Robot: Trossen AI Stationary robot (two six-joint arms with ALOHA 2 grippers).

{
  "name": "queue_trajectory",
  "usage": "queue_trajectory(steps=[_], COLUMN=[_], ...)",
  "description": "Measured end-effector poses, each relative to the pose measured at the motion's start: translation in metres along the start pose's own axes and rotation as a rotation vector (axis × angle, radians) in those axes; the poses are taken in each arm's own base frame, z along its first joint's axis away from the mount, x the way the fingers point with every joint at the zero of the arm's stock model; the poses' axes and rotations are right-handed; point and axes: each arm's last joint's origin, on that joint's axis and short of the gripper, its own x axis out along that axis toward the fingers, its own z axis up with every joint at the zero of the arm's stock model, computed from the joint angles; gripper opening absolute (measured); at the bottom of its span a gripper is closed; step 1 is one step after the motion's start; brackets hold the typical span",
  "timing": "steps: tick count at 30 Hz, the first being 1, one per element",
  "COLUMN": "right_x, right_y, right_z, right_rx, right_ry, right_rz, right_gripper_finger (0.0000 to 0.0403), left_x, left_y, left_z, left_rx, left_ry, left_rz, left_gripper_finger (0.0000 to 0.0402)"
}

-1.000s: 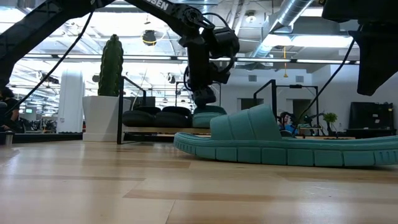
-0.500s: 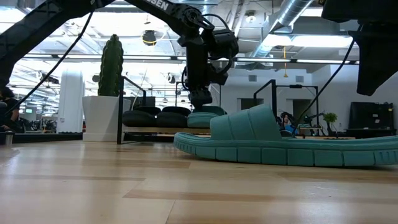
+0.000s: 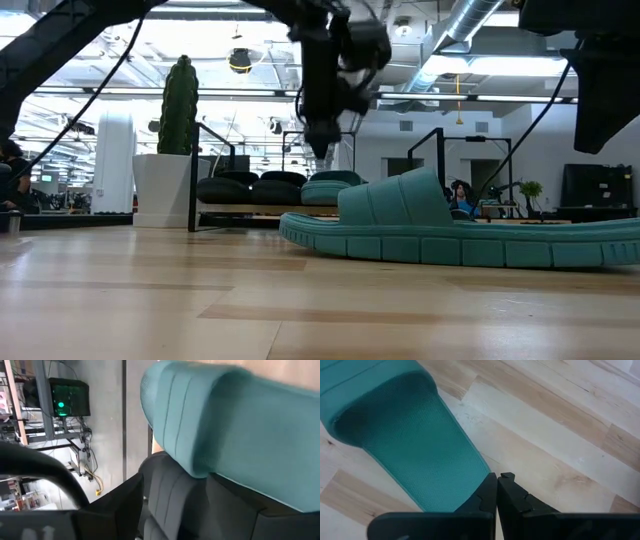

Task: Pick and place slides into the shelf
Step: Put the green slides on the shelf

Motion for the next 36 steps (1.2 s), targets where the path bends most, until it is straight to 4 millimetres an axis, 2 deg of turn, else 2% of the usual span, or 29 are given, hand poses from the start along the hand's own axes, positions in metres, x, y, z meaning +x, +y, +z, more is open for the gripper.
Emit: queue_trajectory(steps=[8,13,15,18,20,23,28,32,36], right_x=[-0.004,-0.010,-0.013,-0.018,-0.021,-0.025,-0.028,-0.026,-0.024], right_y=[-0.001,-0.003,-0.003,-0.003,-0.003,-0.005,-0.005,-0.003,0.000], right_z=[-0.009,-0.022,-0.029,-0.039,-0.044,-0.050,-0.051,-0.045,-0.036], right_rx=[-0.031,-0.100,-0.165,-0.268,-0.317,-0.343,-0.342,-0.360,-0.411], right_ry=[-0.006,-0.030,-0.050,-0.095,-0.140,-0.240,-0.369,-0.412,-0.455], right_rz=[0.014,0.041,0.066,0.106,0.133,0.161,0.190,0.178,0.153], right_gripper_finger=[0.0000,0.0000,0.0000,0.0000,0.0000,0.0000,0.0000,0.0000,0.0000], left_x=[-0.057,-0.093,-0.108,-0.138,-0.155,-0.179,-0.222,-0.242,-0.248], left_y=[0.020,0.028,0.026,0.030,0.030,0.031,0.032,0.020,-0.003], left_z=[-0.004,-0.016,-0.025,-0.041,-0.052,-0.069,-0.115,-0.152,-0.178], left_rx=[-0.022,-0.071,-0.087,-0.109,-0.129,-0.207,-0.432,-0.601,-0.711], left_ry=[0.004,0.021,-0.008,-0.068,-0.087,-0.108,-0.156,-0.212,-0.314], left_rz=[-0.077,-0.261,-0.396,-0.594,-0.643,-0.608,-0.460,-0.425,-0.525], left_gripper_finger=[0.0204,0.0204,0.0204,0.0204,0.0204,0.0204,0.0204,0.0204,0.0204])
